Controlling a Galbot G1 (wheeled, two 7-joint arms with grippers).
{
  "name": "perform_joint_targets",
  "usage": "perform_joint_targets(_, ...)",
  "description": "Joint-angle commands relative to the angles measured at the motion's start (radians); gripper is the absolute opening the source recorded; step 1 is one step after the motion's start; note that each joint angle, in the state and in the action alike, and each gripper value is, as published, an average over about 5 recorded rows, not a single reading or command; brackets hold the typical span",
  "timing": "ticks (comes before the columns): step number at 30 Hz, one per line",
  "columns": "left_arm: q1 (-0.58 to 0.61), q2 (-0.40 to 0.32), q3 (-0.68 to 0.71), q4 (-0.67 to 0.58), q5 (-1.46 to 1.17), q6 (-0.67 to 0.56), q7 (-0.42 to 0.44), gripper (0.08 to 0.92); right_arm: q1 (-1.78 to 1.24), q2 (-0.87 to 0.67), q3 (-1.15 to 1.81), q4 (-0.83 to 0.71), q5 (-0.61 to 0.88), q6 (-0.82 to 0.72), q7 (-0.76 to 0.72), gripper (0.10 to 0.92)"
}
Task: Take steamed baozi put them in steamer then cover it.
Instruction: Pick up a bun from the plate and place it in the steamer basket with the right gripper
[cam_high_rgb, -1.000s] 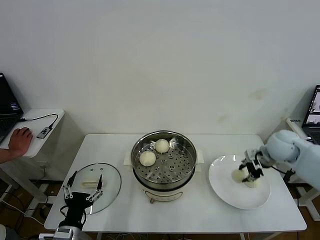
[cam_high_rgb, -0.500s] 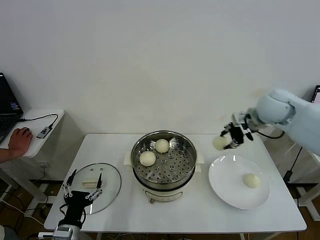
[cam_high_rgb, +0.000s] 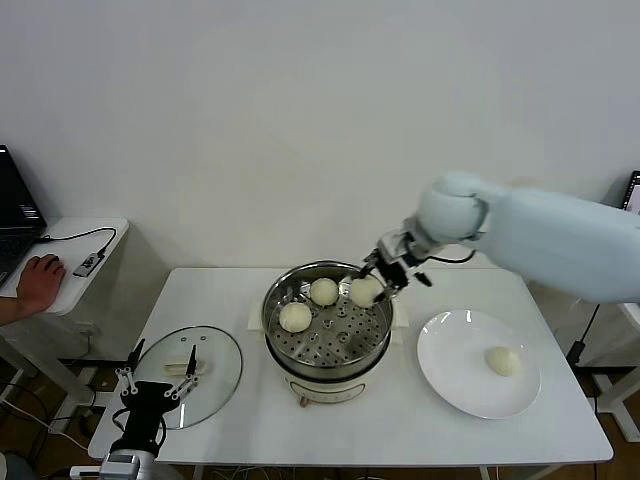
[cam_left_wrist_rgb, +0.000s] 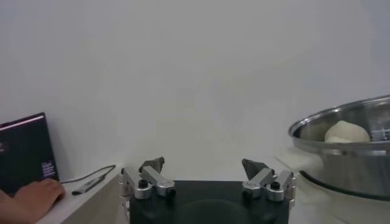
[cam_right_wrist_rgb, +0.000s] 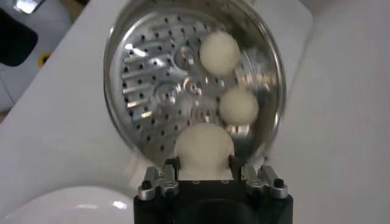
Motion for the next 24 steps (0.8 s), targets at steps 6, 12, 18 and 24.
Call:
perform_joint_targets(6,0.003,-0.010,-0.008,-0.015,-0.001,-0.005,-0.001,0.823,-0.078,0.216,-0.064,-0.106,-0.145,0.334,0.049,0.528)
perform_joint_targets(12,0.000,-0.013,-0.008,-0.015,-0.001,-0.005,-0.001,0.823,-0.087,0.226,-0.070,-0.115,-0.242,0.431,0.039,0.534)
perform_joint_targets(18,0.001,-0.014,-0.008,-0.010,-0.001,-0.007,-0.002,0.823,-0.080,0.218,-0.072,-0.114,-0.275,0.502,0.031,0.536)
perform_joint_targets(24,0.000,-0.016,-0.006,-0.007,0.000,-0.007,-0.003,0.823,-0.064,0.191,-0.086,-0.075,-0.248,0.517,0.015,0.537)
